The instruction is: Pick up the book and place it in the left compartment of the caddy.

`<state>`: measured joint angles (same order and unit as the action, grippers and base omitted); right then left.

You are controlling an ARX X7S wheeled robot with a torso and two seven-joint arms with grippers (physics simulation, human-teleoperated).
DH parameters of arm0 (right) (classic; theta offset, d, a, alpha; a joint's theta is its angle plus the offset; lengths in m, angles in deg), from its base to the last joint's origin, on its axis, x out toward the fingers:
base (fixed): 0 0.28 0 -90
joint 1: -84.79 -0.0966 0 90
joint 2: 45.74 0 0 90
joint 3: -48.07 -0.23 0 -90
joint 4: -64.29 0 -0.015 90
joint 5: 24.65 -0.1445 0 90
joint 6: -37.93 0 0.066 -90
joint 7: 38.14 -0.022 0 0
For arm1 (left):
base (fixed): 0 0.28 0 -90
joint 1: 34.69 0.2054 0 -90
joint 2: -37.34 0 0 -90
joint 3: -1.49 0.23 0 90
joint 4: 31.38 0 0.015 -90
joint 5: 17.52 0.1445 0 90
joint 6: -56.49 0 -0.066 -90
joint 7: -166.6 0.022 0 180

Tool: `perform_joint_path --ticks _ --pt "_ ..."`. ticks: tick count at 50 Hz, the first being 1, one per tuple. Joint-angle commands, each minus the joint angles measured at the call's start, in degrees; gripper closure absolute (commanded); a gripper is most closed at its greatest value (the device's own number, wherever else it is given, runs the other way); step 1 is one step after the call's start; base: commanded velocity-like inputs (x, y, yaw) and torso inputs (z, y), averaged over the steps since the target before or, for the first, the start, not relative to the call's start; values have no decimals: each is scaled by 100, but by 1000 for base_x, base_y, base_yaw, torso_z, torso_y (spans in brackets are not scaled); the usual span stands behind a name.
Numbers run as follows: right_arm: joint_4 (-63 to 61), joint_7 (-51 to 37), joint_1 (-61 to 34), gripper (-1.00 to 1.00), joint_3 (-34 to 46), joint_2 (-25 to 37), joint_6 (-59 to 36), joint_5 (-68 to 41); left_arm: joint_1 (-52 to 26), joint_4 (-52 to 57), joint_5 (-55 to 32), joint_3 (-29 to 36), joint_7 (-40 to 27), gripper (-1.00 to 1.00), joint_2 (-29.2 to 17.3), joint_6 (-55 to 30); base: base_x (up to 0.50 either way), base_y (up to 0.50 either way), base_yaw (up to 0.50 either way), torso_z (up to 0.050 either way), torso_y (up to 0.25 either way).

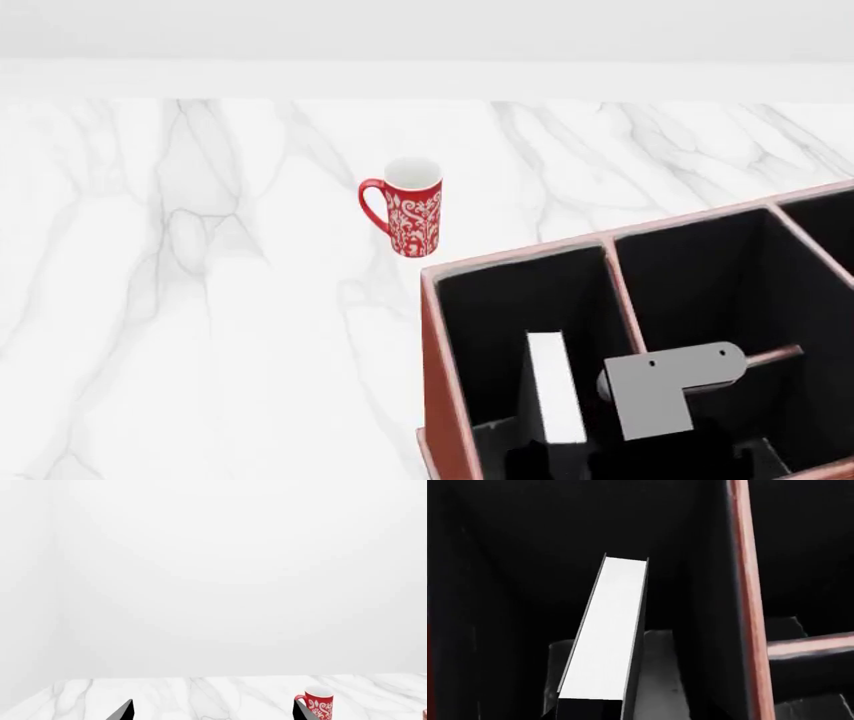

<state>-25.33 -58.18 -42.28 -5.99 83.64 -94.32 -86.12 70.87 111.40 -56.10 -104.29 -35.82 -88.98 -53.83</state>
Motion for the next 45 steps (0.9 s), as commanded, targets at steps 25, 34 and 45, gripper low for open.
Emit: perform_joint_path --ticks 25,34,45 --pt "-1918 -1008 -106 -100 -786 606 -422 -938 59 23 -38 -19 -46 -100 -45 61 0 0 0 0 0" --pt "-2390 -1322 -168 -100 -980 744 -472 -1243 67 29 -47 -8 -59 -100 -53 73 0 0 0 0 0" --pt "-3131 -1762 -196 -100 -1218 913 -423 -1512 93 42 -75 -44 -87 -100 -65 94 0 0 0 0 0"
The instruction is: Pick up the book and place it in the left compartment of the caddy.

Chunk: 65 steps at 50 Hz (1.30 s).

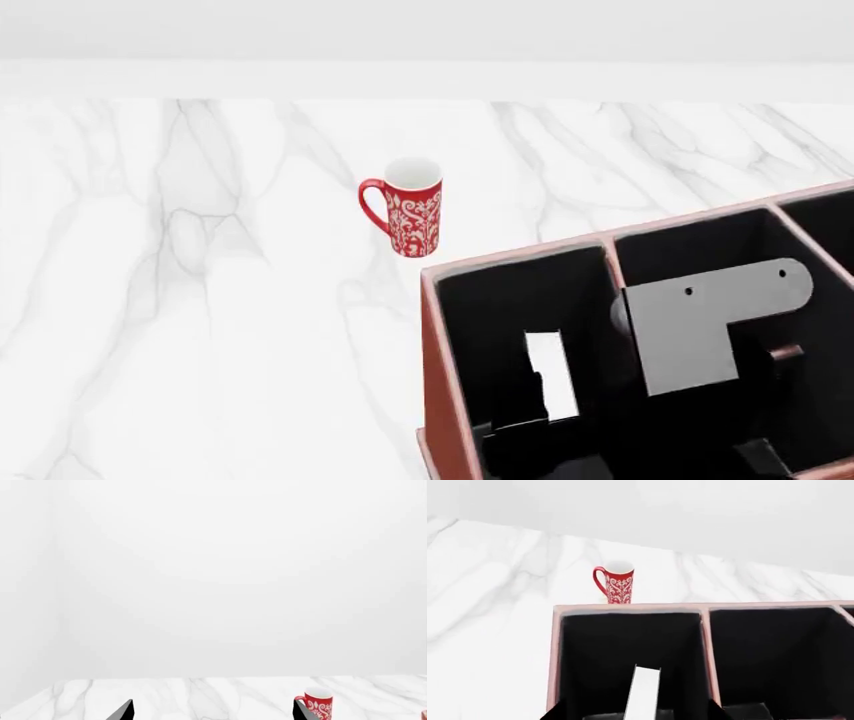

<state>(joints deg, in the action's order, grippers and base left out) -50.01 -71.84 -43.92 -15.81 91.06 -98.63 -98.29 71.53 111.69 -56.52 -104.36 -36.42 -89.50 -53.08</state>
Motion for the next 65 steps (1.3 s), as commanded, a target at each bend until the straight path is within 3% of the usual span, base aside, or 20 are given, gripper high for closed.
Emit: perform_joint_path --ticks 1,46,65 --pt "-800 -491 -25 -100 -301 216 20 -414 32 19 -41 -48 -33 -100 -16 19 0 0 0 0 0" --pt "-2766 -1345 1003 -100 -1106 842 935 -371 150 113 -111 -116 -84 -100 -61 156 0 0 0 0 0" --pt "-3486 -1269 1519 -100 -1171 990 1167 785 199 121 -133 -139 -90 -100 -82 223 0 0 0 0 0"
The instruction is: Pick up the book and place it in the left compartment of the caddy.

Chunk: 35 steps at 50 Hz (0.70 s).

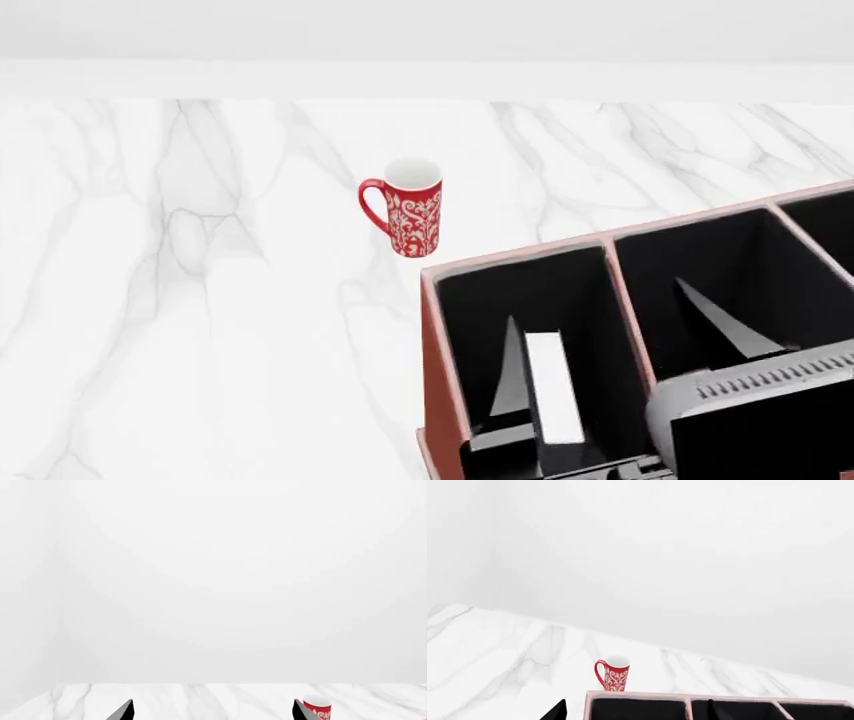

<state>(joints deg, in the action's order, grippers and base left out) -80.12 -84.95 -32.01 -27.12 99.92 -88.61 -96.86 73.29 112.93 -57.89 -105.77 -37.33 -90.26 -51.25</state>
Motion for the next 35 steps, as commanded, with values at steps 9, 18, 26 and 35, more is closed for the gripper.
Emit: perform_joint_path --ticks 9,18,26,35 --pt "-554 -348 205 -100 969 978 1416 1112 44 9 11 1 -13 -100 -24 54 0 0 0 0 0" --pt "-556 -855 -660 -100 2615 1785 2560 1558 126 73 -9 -59 -14 -100 -37 103 0 0 0 0 0" --pt "-557 -1267 -1951 -100 4368 2227 3331 1927 202 125 -41 -128 -14 -100 -51 159 0 0 0 0 0" --pt "-557 -1633 -3422 -100 6174 2475 3914 2200 277 172 -69 -189 -15 -100 -64 222 0 0 0 0 0"
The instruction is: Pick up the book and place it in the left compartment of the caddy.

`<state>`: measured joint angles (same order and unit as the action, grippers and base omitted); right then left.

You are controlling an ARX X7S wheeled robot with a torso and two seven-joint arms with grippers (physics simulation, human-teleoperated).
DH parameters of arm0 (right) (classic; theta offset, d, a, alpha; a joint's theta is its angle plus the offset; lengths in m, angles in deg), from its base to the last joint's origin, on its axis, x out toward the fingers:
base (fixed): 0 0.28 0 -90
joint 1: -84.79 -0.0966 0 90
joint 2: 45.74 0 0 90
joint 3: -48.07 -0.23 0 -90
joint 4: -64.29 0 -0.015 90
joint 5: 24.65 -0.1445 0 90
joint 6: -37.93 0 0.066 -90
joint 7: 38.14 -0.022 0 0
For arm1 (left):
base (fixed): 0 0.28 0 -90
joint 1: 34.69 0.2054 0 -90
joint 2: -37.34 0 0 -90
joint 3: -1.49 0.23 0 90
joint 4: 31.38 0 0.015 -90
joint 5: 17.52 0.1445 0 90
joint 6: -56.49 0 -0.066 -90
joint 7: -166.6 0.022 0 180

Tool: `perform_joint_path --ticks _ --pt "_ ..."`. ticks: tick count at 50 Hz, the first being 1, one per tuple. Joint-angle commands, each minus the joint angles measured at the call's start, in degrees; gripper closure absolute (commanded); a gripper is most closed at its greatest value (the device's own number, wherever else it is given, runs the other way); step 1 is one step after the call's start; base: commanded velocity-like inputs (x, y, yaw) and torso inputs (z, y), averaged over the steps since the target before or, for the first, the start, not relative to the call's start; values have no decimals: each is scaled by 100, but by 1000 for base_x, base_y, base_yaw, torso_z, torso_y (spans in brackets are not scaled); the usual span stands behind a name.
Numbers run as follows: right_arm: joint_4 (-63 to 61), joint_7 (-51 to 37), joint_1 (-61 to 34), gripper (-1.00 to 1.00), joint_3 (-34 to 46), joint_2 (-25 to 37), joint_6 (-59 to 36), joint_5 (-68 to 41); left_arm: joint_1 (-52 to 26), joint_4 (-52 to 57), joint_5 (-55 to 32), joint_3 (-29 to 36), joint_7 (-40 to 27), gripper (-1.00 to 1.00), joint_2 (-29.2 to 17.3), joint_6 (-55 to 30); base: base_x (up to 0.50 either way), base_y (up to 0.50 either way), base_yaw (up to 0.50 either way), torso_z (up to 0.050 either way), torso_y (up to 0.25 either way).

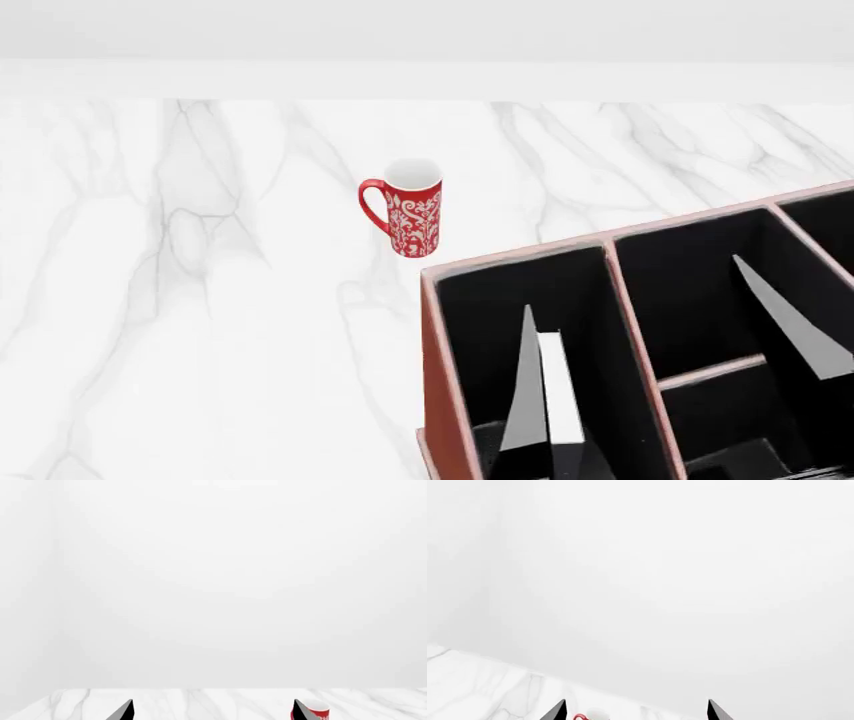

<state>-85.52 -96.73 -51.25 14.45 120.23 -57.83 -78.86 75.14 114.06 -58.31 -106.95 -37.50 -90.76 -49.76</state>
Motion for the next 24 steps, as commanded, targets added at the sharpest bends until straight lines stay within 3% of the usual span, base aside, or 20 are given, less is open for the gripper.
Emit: perform_joint_path --ticks 1,24 --pt "-17 -485 -1609 -100 2165 458 898 429 97 59 -27 -72 6 -100 -13 83 0 0 0 0 0" --pt "-13 -1068 -3074 -100 3936 828 1824 955 210 136 -90 -153 -47 -100 -32 220 0 0 0 0 0"
